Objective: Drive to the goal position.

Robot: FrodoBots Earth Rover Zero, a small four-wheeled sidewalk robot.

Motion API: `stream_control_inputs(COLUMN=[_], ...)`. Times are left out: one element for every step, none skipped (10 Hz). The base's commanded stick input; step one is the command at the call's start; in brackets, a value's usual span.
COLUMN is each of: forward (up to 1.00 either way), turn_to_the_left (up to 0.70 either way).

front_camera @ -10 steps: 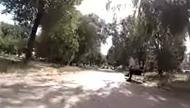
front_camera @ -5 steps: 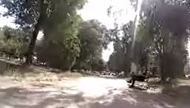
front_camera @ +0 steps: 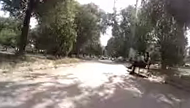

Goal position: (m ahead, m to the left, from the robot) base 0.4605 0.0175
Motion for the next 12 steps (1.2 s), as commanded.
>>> stream_control_inputs(forward=[0.7,0.7,0.7,0.7,0.7,0.7,0.7,0.7,0.7,0.7,0.7,0.7], turn_to_the_left=[0.0,0.0,0.0,0.0,0.0,0.0,0.0,0.0,0.0,0.0,0.0,0.0])
